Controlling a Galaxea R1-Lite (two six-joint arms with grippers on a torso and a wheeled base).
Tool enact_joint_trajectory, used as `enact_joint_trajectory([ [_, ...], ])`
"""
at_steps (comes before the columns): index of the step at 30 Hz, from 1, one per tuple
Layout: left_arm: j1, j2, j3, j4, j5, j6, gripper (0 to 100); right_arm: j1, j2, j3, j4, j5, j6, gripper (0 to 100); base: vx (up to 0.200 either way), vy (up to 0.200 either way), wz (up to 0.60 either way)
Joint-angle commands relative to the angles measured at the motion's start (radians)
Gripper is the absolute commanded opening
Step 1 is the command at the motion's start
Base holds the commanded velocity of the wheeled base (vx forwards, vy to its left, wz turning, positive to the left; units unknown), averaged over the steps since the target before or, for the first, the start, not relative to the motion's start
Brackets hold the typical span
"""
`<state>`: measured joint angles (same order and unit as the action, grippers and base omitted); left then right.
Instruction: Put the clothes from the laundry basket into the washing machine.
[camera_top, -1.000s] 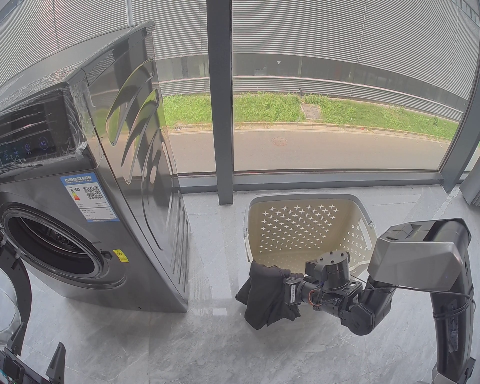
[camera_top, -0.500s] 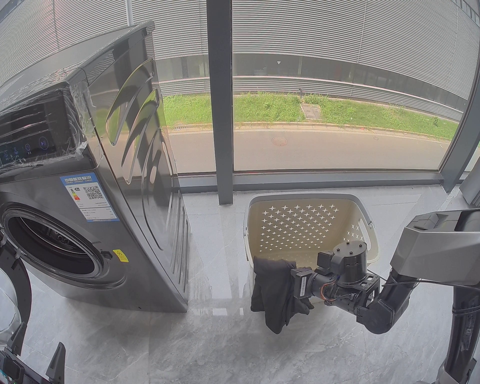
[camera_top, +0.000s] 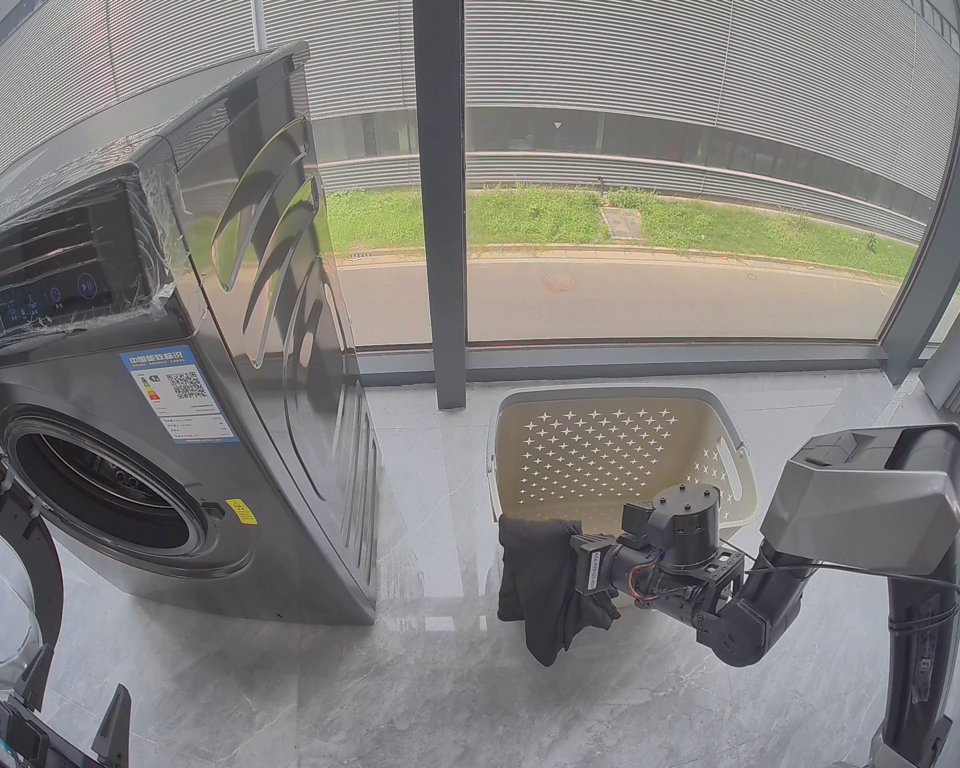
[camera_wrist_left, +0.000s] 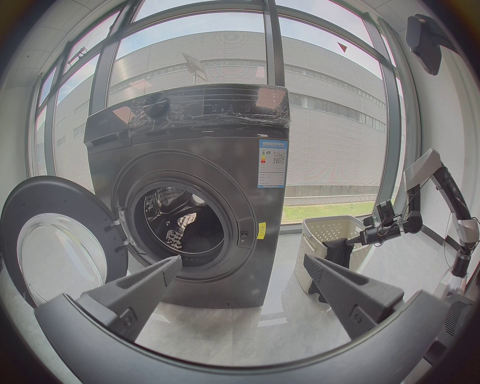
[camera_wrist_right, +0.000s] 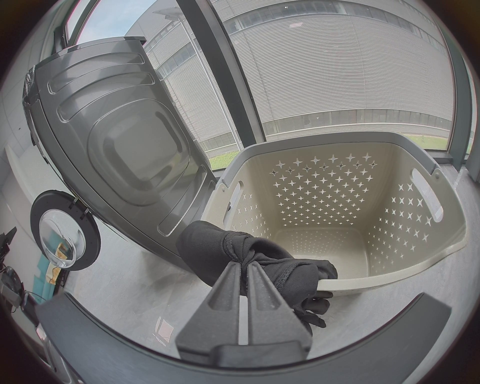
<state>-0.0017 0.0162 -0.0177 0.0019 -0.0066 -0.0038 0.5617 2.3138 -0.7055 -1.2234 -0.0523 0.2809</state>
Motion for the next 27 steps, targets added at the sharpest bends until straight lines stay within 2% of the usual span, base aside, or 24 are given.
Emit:
enact_joint_trajectory([
  [1,0.000,-0.016,0.018,0.001,0.000,-0.001,100,0.001,0.042,-0.031,0.001,0.002,0.000,0,0.000,0.000,0.00],
  [20,0.000,-0.016,0.018,0.000,-0.001,-0.002,100,-0.008,0.072,-0.029,-0.002,0.002,-0.011,0,0.000,0.000,0.00],
  [21,0.000,-0.016,0.018,0.000,-0.001,-0.002,100,-0.006,0.075,-0.034,-0.015,0.002,-0.014,100,0.000,0.000,0.00],
  [24,0.000,-0.016,0.018,0.000,-0.001,-0.002,100,-0.011,0.088,-0.035,-0.051,0.006,-0.019,100,0.000,0.000,0.00],
  [27,0.000,-0.016,0.018,0.000,-0.001,-0.002,100,-0.019,0.098,-0.029,-0.056,0.025,-0.051,100,0.000,0.000,0.00],
])
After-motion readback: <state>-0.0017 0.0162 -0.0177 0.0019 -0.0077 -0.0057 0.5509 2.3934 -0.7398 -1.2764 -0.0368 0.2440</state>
